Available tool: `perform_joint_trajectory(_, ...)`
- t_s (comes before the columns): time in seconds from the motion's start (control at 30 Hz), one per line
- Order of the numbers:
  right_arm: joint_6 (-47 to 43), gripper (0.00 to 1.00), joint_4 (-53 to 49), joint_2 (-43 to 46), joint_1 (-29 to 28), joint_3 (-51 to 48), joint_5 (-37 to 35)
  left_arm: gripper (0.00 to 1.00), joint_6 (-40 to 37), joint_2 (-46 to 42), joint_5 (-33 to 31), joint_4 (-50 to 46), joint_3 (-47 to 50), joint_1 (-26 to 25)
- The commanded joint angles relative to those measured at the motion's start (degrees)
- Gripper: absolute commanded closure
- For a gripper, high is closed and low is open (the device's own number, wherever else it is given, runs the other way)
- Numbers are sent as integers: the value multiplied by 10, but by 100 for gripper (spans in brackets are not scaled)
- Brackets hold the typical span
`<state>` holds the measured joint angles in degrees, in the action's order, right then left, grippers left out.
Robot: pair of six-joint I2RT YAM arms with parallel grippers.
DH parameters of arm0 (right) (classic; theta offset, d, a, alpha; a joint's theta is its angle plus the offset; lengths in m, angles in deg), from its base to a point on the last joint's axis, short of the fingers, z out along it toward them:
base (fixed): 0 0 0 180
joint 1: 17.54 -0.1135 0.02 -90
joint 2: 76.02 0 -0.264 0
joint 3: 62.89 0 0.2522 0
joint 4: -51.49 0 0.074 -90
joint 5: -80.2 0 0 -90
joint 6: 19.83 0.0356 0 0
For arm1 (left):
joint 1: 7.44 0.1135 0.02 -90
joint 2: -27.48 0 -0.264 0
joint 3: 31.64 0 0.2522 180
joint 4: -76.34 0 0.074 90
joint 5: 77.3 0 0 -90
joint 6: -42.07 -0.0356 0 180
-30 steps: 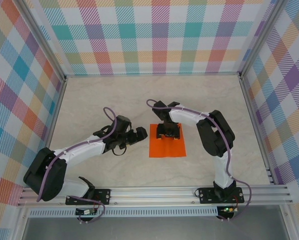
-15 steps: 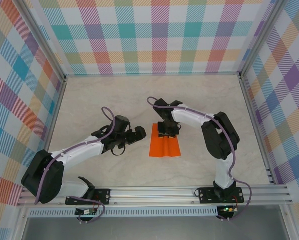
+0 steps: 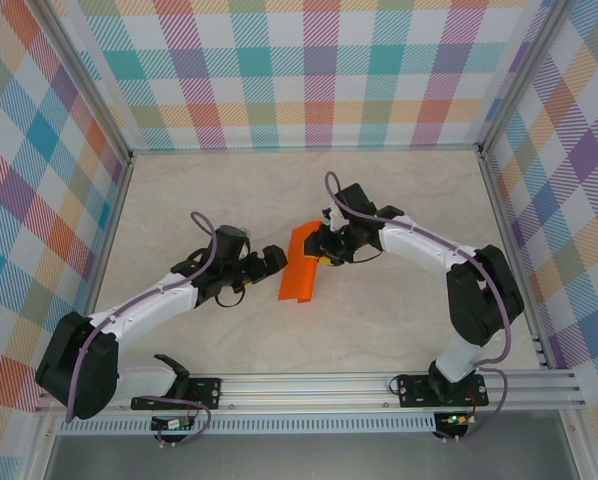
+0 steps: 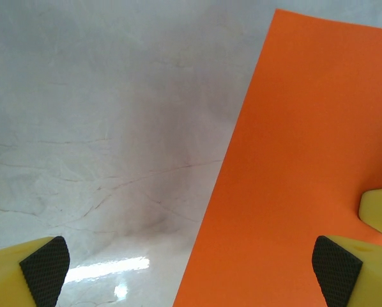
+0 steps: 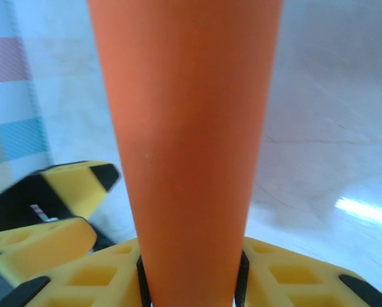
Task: Fold a paper plane with a square sheet of paper (pick it up from the middle)
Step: First fold in half a square sheet of paper at the center of the table.
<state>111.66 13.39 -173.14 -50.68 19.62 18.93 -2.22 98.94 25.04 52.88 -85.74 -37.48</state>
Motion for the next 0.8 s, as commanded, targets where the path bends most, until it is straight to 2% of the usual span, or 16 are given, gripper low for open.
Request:
perform_joint_trajectory(0.0, 25, 62, 98, -22, 5, -11, 108, 0, 11, -15, 52, 28, 11, 20)
perform_joint_trajectory(0.1, 27, 62, 101, -61, 10, -15, 109, 0, 12, -4, 68, 36, 15, 26)
perform_joint_trajectory(0.2, 6, 62, 79, -93, 12, -13, 80, 0, 13, 5, 75, 36, 17, 26)
perform_joint_trajectory(0.4, -32, 53, 35, -134, 18, -3, 47, 0, 15, 18, 83, 45, 27, 25)
perform_joint_trajectory(0.53, -44, 41, 11, -131, 20, 2, 19, 0, 15, 47, 101, 55, 22, 25)
perform_joint_trajectory(0.77, -47, 35, -3, -82, 31, -22, -2, 1, 8, 84, 114, 64, 8, 21)
